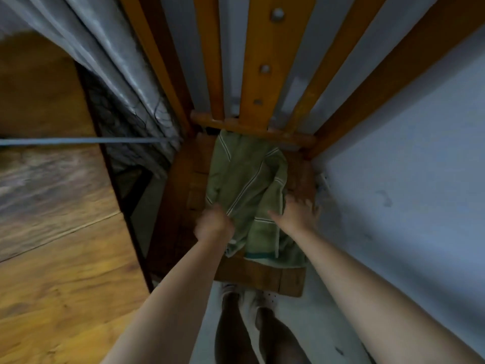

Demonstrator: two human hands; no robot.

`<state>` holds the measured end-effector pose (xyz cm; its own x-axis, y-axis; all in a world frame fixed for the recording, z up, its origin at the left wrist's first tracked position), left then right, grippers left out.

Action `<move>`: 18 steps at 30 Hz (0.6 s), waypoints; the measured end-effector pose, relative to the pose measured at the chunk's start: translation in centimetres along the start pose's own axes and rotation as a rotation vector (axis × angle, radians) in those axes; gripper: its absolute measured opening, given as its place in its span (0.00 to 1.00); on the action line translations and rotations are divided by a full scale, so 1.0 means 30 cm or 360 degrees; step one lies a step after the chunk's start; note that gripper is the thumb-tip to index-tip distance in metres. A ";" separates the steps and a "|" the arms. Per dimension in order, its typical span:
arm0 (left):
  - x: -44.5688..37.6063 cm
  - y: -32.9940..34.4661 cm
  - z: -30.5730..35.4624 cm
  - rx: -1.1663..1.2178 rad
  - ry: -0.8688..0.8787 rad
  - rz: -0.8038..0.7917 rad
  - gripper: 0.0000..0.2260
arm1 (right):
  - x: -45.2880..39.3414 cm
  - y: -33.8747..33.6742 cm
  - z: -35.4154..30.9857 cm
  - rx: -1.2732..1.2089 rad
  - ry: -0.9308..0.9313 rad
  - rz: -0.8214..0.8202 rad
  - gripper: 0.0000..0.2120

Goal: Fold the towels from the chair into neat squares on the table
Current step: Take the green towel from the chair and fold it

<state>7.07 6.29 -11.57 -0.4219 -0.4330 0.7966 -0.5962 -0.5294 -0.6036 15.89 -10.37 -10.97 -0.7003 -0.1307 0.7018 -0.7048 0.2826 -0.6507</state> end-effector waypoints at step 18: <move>0.079 -0.068 -0.029 0.0142 -0.0235 0.0397 0.14 | 0.101 -0.105 -0.057 0.0431 -0.0189 0.0212 0.16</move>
<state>6.71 6.97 -8.41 -0.4402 -0.6556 0.6136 -0.4214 -0.4526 -0.7859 16.21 -10.02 -6.29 -0.7855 -0.2237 0.5770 -0.5995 0.0437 -0.7992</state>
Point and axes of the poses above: each hand's wrist, its own x-axis away from the middle knuckle, its own y-axis out of the palm, z = x × y, the point moved 8 cm from there along -x, towards the middle knuckle, and after that the axes turned 12 degrees about -x, right-handed, at the moved point
